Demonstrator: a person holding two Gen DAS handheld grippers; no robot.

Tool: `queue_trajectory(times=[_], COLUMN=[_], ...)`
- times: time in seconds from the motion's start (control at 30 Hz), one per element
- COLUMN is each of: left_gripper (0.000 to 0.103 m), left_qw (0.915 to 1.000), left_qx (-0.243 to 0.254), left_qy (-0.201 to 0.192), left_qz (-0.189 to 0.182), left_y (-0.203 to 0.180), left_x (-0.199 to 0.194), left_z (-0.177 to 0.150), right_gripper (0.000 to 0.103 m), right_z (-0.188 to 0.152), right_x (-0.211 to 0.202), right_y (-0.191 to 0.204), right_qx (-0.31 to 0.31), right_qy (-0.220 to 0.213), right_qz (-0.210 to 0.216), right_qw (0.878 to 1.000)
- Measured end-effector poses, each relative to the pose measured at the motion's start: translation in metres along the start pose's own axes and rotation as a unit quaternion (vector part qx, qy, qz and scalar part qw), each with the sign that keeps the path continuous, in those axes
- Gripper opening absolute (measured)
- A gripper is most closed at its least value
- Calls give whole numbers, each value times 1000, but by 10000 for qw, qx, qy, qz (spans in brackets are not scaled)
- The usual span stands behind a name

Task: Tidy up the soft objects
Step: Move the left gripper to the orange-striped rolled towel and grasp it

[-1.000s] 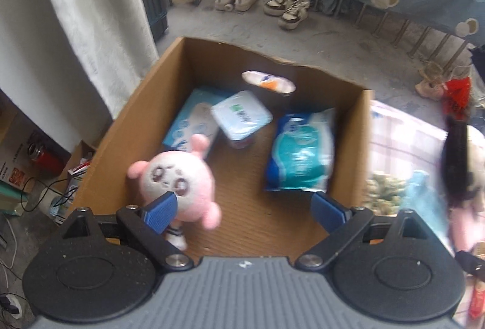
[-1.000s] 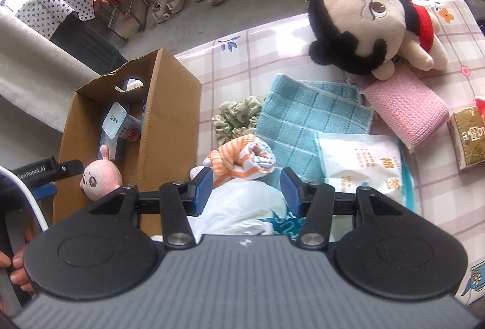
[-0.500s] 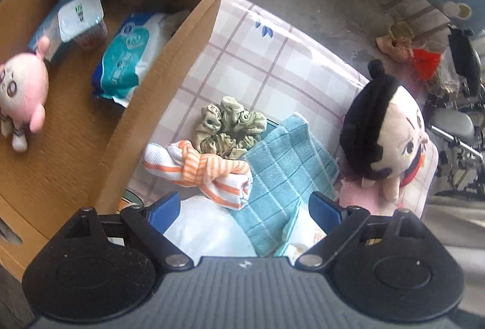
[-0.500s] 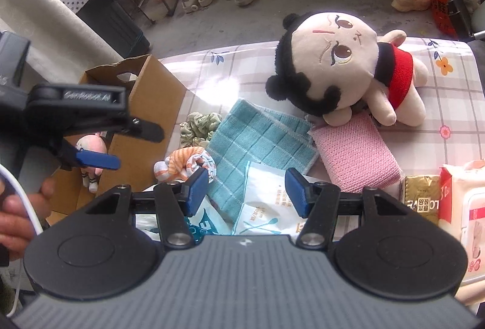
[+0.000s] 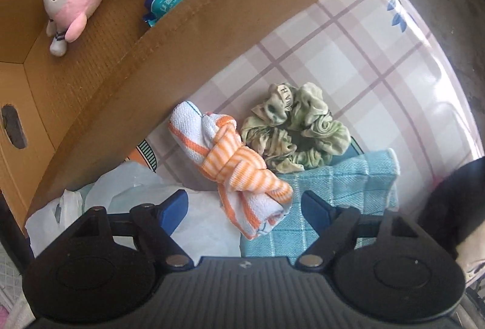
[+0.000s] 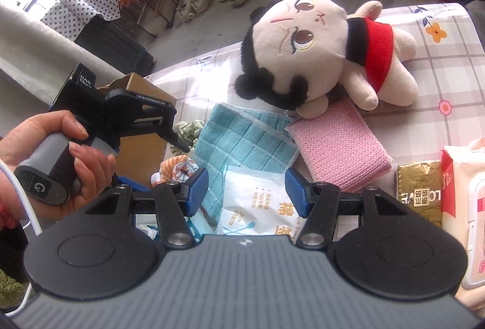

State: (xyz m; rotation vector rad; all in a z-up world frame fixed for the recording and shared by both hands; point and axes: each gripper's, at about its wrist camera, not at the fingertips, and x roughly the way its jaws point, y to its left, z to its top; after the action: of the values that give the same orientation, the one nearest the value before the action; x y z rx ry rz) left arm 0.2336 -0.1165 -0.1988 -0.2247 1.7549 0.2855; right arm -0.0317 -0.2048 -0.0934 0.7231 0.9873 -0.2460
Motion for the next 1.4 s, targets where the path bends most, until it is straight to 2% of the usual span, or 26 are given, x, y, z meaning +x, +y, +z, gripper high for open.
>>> queue_trajectory(times=[0.1,0.17,0.27,0.33,0.47,0.57,0.63,0.7,0.77,0.8,0.87,0.97,1.0,1.07,1.17,1.33,1.4], left_gripper=[65,52,43,40,39,39,39,39,40,40,40,44,47,68,88,89,86], left_qw=[9998,9997,9997,9996,9990,9941,9863,9739,9562,9433,9224,9092,9086,9115,9242,9527,9648], left_qx=[-100,-101,-117,-36,235,857,1375,1947,2580,2974,3601,4019,4040,3972,3663,2755,2287], left_qy=[78,112,0,-183,-385,-603,-794,-1006,-1220,-1331,-1274,-962,-937,-893,-684,-380,-144], left_qz=[166,203,215,217,-5,-288,-438,-595,-655,-633,-569,-504,-495,-590,-841,-1223,-1290], left_y=[-4,-8,-10,-14,-13,-17,-20,-27,-36,-41,-53,-63,-63,-62,-58,-55,-55], left_x=[13,20,21,13,-4,-21,-31,-38,-41,-40,-31,-11,-6,-4,-10,-8,2], left_z=[2,2,-4,-13,-34,-58,-73,-85,-97,-103,-111,-112,-110,-105,-93,-62,-48], right_gripper=[56,56,56,56,56,56,56,56,56,56,56,56,56,56,56,56,58], right_z=[4,6,7,8,9,10,10,9,8,7,6,5,4,4,3,-3,-8], right_x=[-1,-1,0,2,4,4,4,4,4,5,6,8,9,10,13,15,16], right_y=[-16,-25,-34,-38,-39,-40,-41,-45,-49,-51,-53,-54,-54,-53,-53,-53,-54], right_qx=[159,246,326,341,246,113,62,-5,-39,-52,-100,-147,-167,-180,-126,33,147], right_qy=[-81,-128,-155,-136,-82,-42,-3,53,109,136,188,237,245,265,291,361,434], right_qz=[-35,-62,-81,-84,-41,-56,-96,-169,-231,-260,-325,-358,-363,-370,-380,-402,-412], right_qw=[9998,9996,9993,9993,9997,9999,9999,9998,9997,9996,9992,9990,9989,9988,9988,9985,9981])
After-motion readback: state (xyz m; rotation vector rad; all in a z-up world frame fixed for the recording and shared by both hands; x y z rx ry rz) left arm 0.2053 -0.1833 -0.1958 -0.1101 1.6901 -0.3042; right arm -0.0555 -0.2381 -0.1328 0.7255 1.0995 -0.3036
